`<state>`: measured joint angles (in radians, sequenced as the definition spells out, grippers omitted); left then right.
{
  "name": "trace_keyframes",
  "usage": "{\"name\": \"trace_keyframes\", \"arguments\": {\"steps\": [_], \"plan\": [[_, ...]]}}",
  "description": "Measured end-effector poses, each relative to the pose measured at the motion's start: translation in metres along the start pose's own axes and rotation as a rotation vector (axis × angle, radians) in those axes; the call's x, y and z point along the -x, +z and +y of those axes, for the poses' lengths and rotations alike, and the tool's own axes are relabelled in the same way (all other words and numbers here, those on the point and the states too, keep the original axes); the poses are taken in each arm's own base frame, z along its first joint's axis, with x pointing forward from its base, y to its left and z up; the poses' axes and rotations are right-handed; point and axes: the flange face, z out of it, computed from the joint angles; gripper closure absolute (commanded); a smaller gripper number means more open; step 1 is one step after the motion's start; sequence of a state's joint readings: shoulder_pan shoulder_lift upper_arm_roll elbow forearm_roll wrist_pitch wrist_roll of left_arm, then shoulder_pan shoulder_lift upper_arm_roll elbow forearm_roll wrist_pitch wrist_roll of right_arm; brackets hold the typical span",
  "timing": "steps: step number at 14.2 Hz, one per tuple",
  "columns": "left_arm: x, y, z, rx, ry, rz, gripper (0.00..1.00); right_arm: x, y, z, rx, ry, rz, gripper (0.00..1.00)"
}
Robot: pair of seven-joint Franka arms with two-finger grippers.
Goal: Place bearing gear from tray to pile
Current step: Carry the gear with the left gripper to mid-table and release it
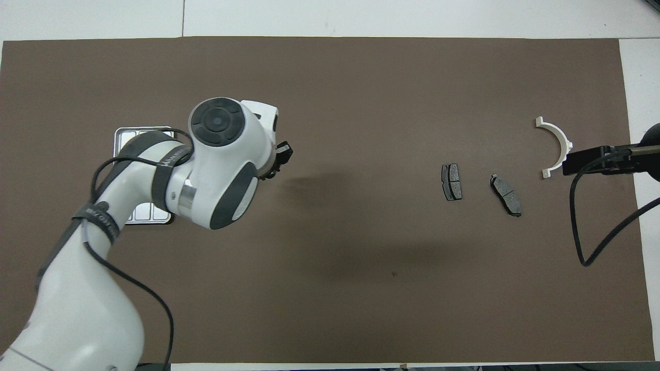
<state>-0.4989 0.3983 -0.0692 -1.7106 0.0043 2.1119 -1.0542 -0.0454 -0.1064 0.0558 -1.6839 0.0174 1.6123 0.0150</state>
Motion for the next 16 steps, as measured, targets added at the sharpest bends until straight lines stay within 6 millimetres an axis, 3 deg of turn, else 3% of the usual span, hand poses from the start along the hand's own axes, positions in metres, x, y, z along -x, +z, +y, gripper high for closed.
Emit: {"name": "trace_keyframes", "arguments": {"steps": [1,3,11,12,13,16], "plan": [[0.006,0.012,0.017,0.005,-0.006,-0.001,1.00,0.000,0.000,0.000,0.000,0.000,0.000,0.00],[0.008,0.030,0.029,-0.003,-0.005,-0.008,1.00,0.000,0.000,0.000,0.000,-0.001,0.000,0.00],[0.021,0.065,0.036,-0.017,-0.049,-0.017,1.00,0.000,0.000,-0.001,0.000,-0.001,0.000,0.00],[0.021,0.066,0.036,-0.016,-0.050,-0.016,0.63,0.000,0.000,-0.001,0.000,-0.001,0.000,0.00],[0.021,0.066,0.036,-0.015,-0.050,-0.016,0.01,0.000,0.000,-0.001,0.000,-0.001,0.000,0.00],[0.016,0.065,0.033,-0.037,-0.047,-0.007,0.00,0.000,0.000,-0.001,0.000,-0.001,0.000,0.00]]}}
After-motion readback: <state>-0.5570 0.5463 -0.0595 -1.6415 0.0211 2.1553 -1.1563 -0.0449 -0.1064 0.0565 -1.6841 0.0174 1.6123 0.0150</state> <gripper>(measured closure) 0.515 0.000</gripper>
